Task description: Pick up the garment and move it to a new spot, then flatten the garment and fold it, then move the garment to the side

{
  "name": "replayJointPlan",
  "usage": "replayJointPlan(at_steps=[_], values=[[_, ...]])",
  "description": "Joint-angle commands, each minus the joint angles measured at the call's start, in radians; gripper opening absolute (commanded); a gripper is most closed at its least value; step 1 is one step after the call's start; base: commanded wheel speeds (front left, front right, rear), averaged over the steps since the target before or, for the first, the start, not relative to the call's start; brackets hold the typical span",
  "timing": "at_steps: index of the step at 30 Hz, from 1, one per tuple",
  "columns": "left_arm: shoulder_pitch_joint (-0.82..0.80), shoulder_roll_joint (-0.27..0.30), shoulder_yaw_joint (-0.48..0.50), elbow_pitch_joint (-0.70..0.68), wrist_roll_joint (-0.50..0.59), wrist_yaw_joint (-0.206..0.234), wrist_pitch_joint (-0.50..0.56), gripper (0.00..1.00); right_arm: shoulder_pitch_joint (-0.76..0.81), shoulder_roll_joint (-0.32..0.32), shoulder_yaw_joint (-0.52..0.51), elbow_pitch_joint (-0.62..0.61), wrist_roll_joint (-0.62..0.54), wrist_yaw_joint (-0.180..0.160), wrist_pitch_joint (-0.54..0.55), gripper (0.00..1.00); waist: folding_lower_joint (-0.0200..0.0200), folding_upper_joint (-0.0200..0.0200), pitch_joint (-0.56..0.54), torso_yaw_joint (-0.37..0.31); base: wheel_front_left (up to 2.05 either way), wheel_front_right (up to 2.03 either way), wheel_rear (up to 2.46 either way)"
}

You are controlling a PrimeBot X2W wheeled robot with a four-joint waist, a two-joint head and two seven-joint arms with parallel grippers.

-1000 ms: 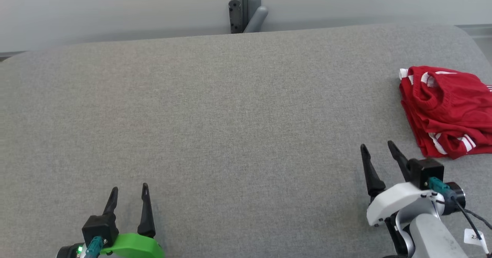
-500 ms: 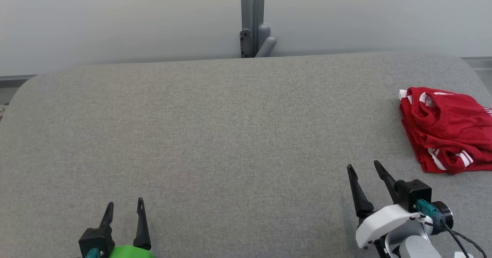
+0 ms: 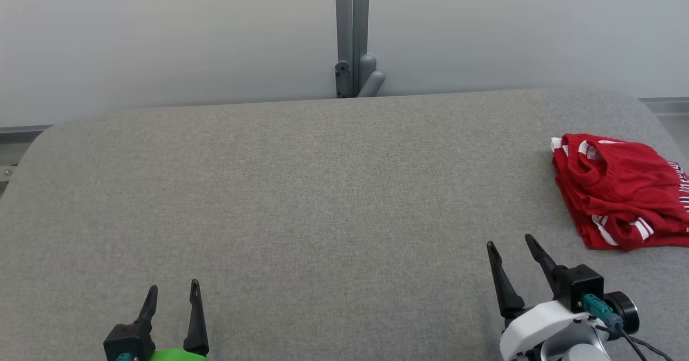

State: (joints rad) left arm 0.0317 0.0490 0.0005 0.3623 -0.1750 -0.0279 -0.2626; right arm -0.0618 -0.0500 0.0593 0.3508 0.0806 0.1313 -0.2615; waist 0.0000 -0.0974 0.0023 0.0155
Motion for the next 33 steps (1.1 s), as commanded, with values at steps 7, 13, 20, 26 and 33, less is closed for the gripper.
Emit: replayJointPlan(at_steps=[7, 13, 20, 26, 33], values=[[0.018, 0.004, -0.002, 0.008, -0.006, -0.009, -0.002, 1.00, 0.036, -0.001, -0.002, -0.011, -0.014, -0.001, -0.001, 1.00, 0.0000, 0.0000, -0.002, -0.006, 0.00, 0.00, 0.00], [0.016, 0.004, -0.009, 0.017, -0.018, -0.014, -0.002, 1.00, 0.023, -0.001, 0.004, 0.008, 0.005, -0.001, -0.001, 1.00, 0.0000, 0.0000, 0.004, -0.006, 0.00, 0.00, 0.00], [0.010, 0.004, -0.015, 0.021, -0.018, -0.012, -0.002, 1.00, 0.012, -0.001, 0.012, 0.020, 0.014, -0.001, -0.001, 1.00, 0.0000, 0.0000, 0.013, -0.005, 0.00, 0.00, 0.00], [0.013, 0.004, -0.018, 0.027, -0.020, -0.011, -0.002, 1.00, 0.005, -0.001, 0.015, 0.030, 0.015, -0.001, -0.001, 1.00, 0.0000, 0.0000, 0.017, -0.007, 0.00, 0.00, 0.00], [0.012, 0.003, -0.029, 0.030, -0.034, -0.004, -0.001, 1.00, 0.002, -0.003, 0.011, 0.040, 0.010, -0.002, -0.001, 1.00, 0.0000, 0.0000, 0.019, -0.107, 0.00, 0.00, 0.00]])
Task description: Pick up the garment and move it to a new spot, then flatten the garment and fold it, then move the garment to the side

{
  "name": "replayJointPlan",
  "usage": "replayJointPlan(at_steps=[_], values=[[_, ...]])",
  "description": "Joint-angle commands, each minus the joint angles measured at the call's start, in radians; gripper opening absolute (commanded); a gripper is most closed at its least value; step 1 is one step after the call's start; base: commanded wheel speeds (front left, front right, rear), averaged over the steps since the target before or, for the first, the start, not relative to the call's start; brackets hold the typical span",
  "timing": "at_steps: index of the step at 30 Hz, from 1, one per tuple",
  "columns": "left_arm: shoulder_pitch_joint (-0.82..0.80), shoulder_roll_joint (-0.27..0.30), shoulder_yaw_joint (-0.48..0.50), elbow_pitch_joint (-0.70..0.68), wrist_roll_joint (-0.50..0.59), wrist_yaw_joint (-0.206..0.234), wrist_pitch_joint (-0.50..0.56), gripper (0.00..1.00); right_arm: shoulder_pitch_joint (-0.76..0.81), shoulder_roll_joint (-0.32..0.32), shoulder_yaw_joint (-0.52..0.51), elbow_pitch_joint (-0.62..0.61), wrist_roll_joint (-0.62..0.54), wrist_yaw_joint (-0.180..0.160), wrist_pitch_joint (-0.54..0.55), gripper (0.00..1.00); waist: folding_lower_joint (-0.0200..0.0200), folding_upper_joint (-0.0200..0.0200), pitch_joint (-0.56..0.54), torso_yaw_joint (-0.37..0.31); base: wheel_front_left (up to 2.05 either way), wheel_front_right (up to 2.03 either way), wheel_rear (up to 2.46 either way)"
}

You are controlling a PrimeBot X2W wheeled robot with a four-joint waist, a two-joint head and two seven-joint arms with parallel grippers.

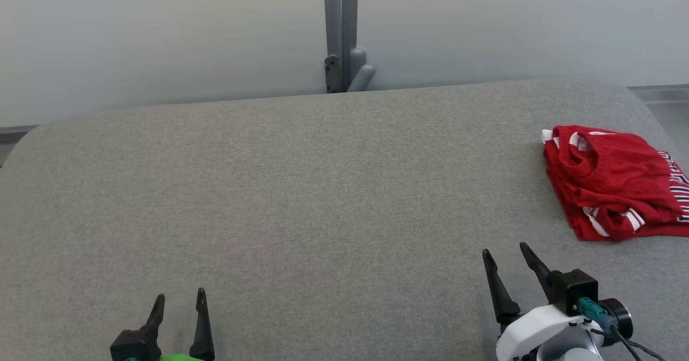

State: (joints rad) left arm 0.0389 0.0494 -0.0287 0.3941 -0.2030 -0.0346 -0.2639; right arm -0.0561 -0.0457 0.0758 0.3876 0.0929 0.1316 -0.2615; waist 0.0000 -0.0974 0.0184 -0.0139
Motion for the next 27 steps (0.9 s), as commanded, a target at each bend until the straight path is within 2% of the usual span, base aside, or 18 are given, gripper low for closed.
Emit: replayJointPlan(at_steps=[1, 13, 18, 19, 23, 27], values=[[0.003, 0.003, -0.002, -0.001, -0.007, 0.004, 0.001, 1.00, -0.003, -0.007, -0.006, 0.003, -0.001, -0.002, -0.001, 1.00, 0.0000, 0.0000, 0.003, -0.078, 0.00, 0.00, 0.00], [0.001, 0.003, -0.013, 0.004, -0.011, -0.002, 0.001, 1.00, 0.009, -0.005, 0.027, -0.017, 0.020, -0.002, -0.001, 1.00, 0.0000, 0.0000, 0.011, -0.077, 0.00, 0.00, 0.00], [0.003, 0.003, -0.016, 0.017, -0.032, -0.019, 0.001, 1.00, 0.008, -0.005, 0.037, -0.018, 0.032, -0.002, -0.001, 1.00, 0.0000, 0.0000, 0.011, -0.078, 0.00, 0.00, 0.00], [-0.001, -0.001, -0.015, 0.018, -0.035, -0.018, 0.000, 0.00, 0.003, -0.002, 0.035, -0.011, 0.028, 0.000, 0.000, 0.00, 0.0000, 0.0000, 0.011, -0.078, 0.00, 0.00, 0.00], [0.003, -0.005, -0.010, 0.050, -0.043, -0.018, 0.004, 0.00, 0.021, 0.002, 0.033, 0.017, 0.036, 0.000, 0.003, 0.00, 0.0000, 0.0000, 0.011, -0.077, 0.00, 0.00, 0.00], [-0.021, -0.004, 0.009, 0.053, -0.115, -0.023, 0.033, 0.00, 0.007, 0.001, 0.016, 0.017, 0.118, 0.000, 0.028, 0.00, 0.0000, 0.0017, 0.011, -0.074, 0.00, 0.00, 0.00]])
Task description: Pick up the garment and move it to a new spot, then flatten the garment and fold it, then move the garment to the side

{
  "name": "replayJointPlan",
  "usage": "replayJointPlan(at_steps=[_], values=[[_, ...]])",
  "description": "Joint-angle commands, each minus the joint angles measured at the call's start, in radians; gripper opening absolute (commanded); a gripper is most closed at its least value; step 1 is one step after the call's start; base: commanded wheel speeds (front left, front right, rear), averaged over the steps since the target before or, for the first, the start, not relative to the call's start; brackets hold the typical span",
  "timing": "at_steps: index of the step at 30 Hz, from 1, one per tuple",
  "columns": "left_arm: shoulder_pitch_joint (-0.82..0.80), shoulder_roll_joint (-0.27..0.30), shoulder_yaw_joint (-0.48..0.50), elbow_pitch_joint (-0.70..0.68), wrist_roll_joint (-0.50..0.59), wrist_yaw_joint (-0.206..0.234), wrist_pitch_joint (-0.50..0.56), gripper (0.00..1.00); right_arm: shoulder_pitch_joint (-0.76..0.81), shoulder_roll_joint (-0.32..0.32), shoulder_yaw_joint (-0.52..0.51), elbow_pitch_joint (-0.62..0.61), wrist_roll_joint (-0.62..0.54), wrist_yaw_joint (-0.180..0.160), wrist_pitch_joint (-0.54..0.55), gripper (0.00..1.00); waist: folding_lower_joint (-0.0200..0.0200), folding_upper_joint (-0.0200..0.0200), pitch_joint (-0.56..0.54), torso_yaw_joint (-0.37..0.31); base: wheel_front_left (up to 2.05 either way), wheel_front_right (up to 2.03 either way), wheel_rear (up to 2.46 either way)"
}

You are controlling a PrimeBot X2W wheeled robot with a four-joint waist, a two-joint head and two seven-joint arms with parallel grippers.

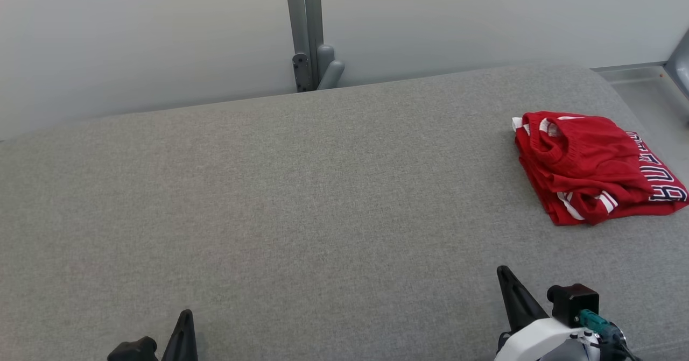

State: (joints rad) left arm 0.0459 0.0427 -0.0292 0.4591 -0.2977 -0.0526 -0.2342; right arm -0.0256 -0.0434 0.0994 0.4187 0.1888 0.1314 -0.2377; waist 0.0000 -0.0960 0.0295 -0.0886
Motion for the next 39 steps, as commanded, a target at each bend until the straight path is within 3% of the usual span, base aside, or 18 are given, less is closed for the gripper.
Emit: replayJointPlan(at_steps=[1, 8, 39], values=[[-0.032, 0.002, 0.012, -0.014, -0.039, -0.005, 0.009, 0.00, -0.026, -0.001, -0.011, -0.015, 0.042, 0.000, 0.010, 0.00, 0.0000, 0.0005, 0.000, 0.001, 0.00, 0.00, 0.00], [-0.051, 0.003, 0.021, -0.035, -0.166, -0.006, 0.039, 0.00, -0.044, -0.002, -0.032, -0.021, 0.177, 0.000, 0.043, 0.00, 0.0000, -0.0013, 0.006, 0.006, 0.00, 0.00, 0.00], [-0.118, 0.006, 0.067, -0.121, -0.601, 0.005, 0.152, 0.00, -0.104, -0.004, -0.108, -0.043, 0.646, 0.000, 0.164, 0.00, 0.0000, -0.0014, 0.022, 0.028, 0.00, 0.00, 0.00]])
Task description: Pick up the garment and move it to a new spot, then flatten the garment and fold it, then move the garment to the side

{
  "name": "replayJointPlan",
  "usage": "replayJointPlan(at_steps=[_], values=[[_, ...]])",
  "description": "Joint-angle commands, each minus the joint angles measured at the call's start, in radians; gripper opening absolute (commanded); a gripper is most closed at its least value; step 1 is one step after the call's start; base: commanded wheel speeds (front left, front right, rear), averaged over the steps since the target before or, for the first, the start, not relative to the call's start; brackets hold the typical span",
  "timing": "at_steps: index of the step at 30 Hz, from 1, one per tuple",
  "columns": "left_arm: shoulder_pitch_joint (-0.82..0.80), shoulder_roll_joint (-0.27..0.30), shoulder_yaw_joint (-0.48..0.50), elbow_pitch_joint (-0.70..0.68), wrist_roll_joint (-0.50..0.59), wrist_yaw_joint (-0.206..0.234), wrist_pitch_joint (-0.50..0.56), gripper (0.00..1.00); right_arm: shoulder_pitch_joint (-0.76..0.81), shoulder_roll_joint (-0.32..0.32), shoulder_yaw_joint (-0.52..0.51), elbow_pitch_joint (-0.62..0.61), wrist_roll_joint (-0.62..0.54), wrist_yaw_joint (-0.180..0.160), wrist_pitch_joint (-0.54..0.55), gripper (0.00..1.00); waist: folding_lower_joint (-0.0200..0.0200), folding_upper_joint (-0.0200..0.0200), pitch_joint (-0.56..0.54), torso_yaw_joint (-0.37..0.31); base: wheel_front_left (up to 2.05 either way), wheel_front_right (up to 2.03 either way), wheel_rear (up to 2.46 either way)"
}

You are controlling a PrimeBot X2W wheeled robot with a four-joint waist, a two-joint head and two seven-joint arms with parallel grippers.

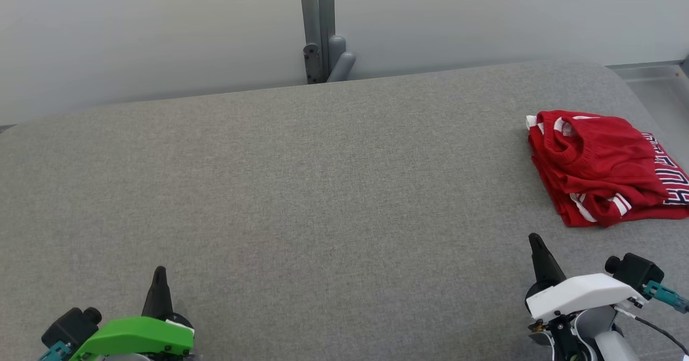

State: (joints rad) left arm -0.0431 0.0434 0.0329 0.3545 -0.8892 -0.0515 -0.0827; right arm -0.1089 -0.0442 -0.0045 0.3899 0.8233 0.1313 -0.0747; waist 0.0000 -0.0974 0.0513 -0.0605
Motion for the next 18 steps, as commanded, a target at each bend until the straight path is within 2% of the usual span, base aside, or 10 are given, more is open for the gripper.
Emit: replayJointPlan(at_steps=[1, 18], values=[[-0.032, 0.005, 0.008, -0.021, -0.034, 0.004, 0.007, 0.00, -0.024, -0.004, -0.008, -0.015, 0.037, 0.000, 0.008, 0.00, 0.0000, 0.0000, 0.001, 0.001, 0.00, 0.00, 0.00], [-0.064, 0.006, 0.030, -0.051, -0.222, 0.006, 0.058, 0.00, -0.052, -0.006, -0.042, -0.023, 0.240, 0.000, 0.061, 0.00, 0.0000, 0.0000, 0.010, 0.014, 0.00, 0.00, 0.00]])
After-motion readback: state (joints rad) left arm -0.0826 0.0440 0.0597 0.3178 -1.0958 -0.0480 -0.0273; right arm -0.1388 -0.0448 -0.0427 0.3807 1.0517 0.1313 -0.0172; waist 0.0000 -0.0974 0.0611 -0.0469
